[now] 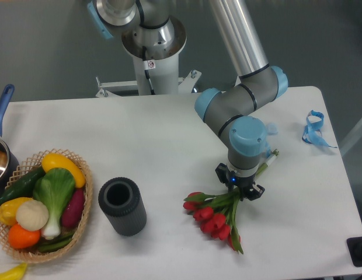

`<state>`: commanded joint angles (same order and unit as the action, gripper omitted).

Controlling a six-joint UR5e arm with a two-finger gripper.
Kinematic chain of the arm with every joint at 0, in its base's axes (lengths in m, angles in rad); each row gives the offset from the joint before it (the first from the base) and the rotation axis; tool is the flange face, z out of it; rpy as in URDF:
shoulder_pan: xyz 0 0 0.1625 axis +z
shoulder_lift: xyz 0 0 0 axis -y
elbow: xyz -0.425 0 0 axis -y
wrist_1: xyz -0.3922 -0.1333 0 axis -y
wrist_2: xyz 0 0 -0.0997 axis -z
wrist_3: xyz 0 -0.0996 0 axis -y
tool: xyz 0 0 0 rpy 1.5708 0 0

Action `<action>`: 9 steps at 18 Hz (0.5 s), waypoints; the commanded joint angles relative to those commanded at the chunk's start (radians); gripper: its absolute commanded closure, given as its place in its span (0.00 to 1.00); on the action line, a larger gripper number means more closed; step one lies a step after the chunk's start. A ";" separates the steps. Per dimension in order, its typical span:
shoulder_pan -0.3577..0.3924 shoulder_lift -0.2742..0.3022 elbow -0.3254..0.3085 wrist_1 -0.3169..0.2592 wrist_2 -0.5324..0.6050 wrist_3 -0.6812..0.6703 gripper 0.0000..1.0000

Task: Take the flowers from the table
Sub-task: 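Close the gripper around the tulip stems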

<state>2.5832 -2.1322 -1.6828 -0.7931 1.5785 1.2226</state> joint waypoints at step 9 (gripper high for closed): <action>0.003 0.046 0.003 -0.003 0.003 -0.020 1.00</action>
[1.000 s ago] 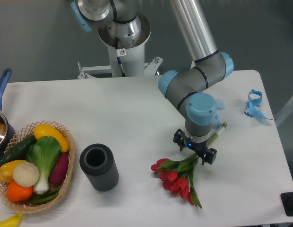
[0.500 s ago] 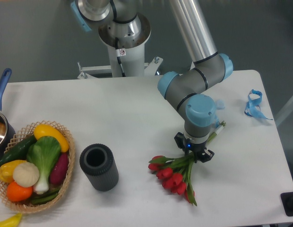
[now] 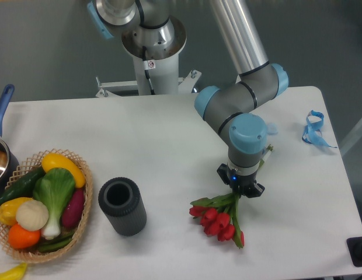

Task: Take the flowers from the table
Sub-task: 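Close the gripper around the tulip stems, then lift the gripped tulip bunch up off the table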

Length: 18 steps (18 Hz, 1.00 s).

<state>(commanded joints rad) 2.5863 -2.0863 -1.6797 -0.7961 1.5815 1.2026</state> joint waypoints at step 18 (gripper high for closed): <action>0.055 0.094 0.118 -0.127 0.000 -0.002 1.00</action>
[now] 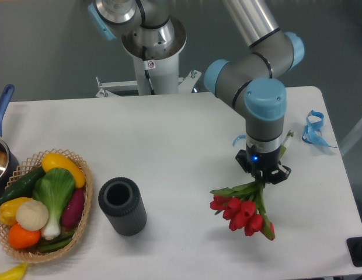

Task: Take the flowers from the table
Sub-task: 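Lift the gripped tulip bunch up off the table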

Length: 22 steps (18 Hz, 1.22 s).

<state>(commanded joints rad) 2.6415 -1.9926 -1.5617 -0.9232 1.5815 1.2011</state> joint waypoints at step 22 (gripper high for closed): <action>0.003 -0.021 0.167 -0.241 -0.005 -0.002 1.00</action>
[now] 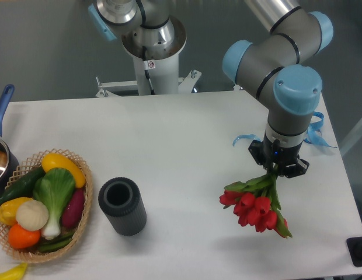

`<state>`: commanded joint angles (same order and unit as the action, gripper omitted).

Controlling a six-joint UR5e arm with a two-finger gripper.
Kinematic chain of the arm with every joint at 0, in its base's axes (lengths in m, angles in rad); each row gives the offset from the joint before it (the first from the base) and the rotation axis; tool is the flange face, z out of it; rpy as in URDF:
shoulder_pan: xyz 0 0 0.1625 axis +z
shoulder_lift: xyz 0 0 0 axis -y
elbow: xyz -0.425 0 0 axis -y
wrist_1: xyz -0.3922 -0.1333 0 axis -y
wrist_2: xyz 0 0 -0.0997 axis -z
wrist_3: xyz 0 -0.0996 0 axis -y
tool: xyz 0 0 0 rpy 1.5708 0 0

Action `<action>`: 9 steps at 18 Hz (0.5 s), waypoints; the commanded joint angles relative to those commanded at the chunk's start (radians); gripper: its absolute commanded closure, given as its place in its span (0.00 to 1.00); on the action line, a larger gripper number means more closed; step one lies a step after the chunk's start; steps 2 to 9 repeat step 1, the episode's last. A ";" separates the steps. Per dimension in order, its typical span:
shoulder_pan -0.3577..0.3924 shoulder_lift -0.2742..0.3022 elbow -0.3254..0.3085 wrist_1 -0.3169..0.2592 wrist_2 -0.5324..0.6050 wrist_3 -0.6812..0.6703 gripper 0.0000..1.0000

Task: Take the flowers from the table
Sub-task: 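Lift the gripped tulip bunch up off the table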

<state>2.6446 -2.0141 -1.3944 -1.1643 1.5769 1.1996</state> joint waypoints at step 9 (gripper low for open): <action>0.000 0.000 -0.002 0.000 0.000 0.000 1.00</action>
